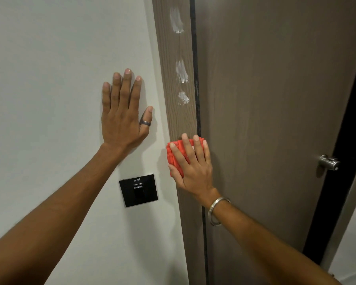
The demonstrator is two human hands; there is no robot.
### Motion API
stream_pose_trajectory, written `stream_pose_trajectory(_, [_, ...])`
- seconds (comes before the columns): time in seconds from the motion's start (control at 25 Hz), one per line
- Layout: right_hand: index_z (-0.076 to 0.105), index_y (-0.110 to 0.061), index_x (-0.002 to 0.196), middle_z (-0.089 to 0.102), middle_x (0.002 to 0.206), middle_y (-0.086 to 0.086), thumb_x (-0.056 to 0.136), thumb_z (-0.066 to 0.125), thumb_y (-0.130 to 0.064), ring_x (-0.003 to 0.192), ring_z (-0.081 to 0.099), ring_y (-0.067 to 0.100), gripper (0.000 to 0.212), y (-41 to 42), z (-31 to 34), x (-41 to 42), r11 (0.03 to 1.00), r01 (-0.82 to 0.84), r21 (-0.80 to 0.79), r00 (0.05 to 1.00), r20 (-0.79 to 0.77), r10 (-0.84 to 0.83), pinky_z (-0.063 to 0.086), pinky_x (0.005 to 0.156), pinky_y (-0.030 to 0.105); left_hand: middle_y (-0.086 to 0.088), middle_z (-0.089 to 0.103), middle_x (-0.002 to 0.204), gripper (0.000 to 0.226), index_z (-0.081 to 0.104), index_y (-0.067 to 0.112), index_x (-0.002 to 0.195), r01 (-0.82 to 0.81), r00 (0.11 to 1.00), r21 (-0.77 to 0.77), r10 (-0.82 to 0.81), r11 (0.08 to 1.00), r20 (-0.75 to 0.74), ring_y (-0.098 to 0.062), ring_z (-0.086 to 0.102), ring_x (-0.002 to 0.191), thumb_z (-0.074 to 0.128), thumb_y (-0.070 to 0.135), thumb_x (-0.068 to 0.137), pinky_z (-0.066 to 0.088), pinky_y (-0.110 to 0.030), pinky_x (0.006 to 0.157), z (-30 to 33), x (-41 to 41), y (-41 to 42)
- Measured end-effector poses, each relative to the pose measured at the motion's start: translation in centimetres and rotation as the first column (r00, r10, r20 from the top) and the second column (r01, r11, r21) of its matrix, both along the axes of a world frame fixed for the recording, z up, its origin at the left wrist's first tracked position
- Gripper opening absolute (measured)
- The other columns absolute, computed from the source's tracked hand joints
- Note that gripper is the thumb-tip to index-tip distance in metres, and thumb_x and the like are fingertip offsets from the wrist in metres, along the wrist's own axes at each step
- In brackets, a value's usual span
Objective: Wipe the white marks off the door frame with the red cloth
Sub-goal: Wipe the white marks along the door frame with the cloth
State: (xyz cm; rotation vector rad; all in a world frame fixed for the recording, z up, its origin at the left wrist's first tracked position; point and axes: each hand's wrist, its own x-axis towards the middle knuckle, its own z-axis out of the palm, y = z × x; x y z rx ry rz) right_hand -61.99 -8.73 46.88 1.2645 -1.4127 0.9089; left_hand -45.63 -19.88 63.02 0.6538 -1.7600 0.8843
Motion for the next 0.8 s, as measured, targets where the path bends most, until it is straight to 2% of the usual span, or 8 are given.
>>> stream_pose_trajectory(0.12, [0.041,-0.024,0.153,0.035,0.165,0.013,0.102,0.048,-0.053,0.154,0.028,0.038,0.059,-0.8,5.9,-0.3,0.997,-0.036,-0.062,0.999,-0.023,0.035,0.020,0.128,0.058,-0.016,0.016,0.173,0.074,0.015,0.013,0.166,-0.001,1.000,-0.017,0.001,1.000,-0.007,-0.036,0.014,0.160,0.034,0.053,0.107,0.006,-0.049,0.130,-0.1,-0.1,-0.3])
stream_pose_trajectory(0.28, [0.043,-0.024,0.155,0.038,0.165,0.015,0.103,0.046,-0.054,0.156,0.028,0.039,0.060,-2.0,13.3,-0.9,0.983,-0.078,-0.167,0.996,0.028,0.084,0.014,0.130,0.050,-0.015,0.016,0.173,0.076,0.015,0.014,0.166,-0.013,1.000,-0.042,0.012,0.999,-0.019,-0.035,0.013,0.160,0.037,0.055,0.106,0.000,-0.045,0.131,-0.1,-0.4,-0.8])
stream_pose_trajectory(0.36, [0.035,-0.026,0.158,0.032,0.168,0.013,0.104,0.044,-0.055,0.158,0.025,0.038,0.062,-2.0,12.5,-1.0,0.983,-0.092,-0.162,0.993,0.056,0.102,0.018,0.129,0.049,-0.015,0.017,0.173,0.076,0.016,0.014,0.166,-0.023,1.000,-0.058,0.021,0.998,-0.023,-0.035,0.013,0.160,0.037,0.055,0.106,-0.005,-0.042,0.131,-0.1,-0.3,-0.9])
stream_pose_trajectory(0.44, [0.030,-0.027,0.159,0.026,0.169,0.011,0.104,0.045,-0.055,0.160,0.018,0.036,0.063,-1.4,8.8,-1.1,0.985,-0.109,-0.136,0.989,0.085,0.121,0.024,0.128,0.050,-0.016,0.018,0.173,0.075,0.016,0.013,0.166,-0.017,1.000,-0.064,0.016,0.998,-0.020,-0.036,0.014,0.160,0.036,0.054,0.106,-0.007,-0.041,0.131,-0.1,-0.3,-0.8])
stream_pose_trajectory(0.56, [0.025,-0.028,0.161,0.023,0.169,0.008,0.104,0.045,-0.055,0.163,0.007,0.030,0.066,0.0,1.4,-0.6,0.994,-0.107,-0.032,0.989,0.095,0.110,0.030,0.126,0.056,-0.016,0.016,0.173,0.074,0.016,0.012,0.166,-0.014,1.000,-0.043,0.013,0.999,-0.011,-0.036,0.014,0.160,0.036,0.052,0.106,-0.001,-0.044,0.131,0.0,-0.2,-0.4])
stream_pose_trajectory(0.64, [0.028,-0.028,0.159,0.029,0.166,0.009,0.103,0.044,-0.055,0.161,0.012,0.032,0.064,0.7,-1.7,-0.4,0.994,-0.112,0.011,0.991,0.073,0.111,0.037,0.121,0.061,-0.016,0.015,0.173,0.074,0.015,0.012,0.166,-0.013,1.000,-0.026,0.013,1.000,-0.006,-0.036,0.014,0.160,0.036,0.051,0.106,0.004,-0.048,0.131,0.1,-0.1,-0.1])
stream_pose_trajectory(0.72, [0.036,-0.026,0.155,0.031,0.164,0.009,0.104,0.042,-0.054,0.157,0.023,0.036,0.058,0.6,-1.0,-0.8,0.991,-0.132,-0.006,0.990,0.048,0.132,0.042,0.116,0.063,-0.016,0.014,0.173,0.074,0.015,0.012,0.166,-0.023,1.000,-0.034,0.023,0.999,-0.004,-0.036,0.013,0.161,0.036,0.050,0.106,0.006,-0.049,0.131,0.1,-0.1,0.0])
stream_pose_trajectory(0.8, [0.036,-0.026,0.154,0.029,0.165,0.010,0.105,0.040,-0.051,0.157,0.021,0.035,0.056,0.2,3.1,-1.0,0.983,-0.182,-0.041,0.982,0.038,0.183,0.037,0.120,0.062,-0.016,0.014,0.174,0.075,0.016,0.011,0.166,-0.022,1.000,-0.039,0.022,0.999,-0.007,-0.036,0.012,0.161,0.037,0.050,0.105,0.006,-0.049,0.131,0.1,-0.1,0.0])
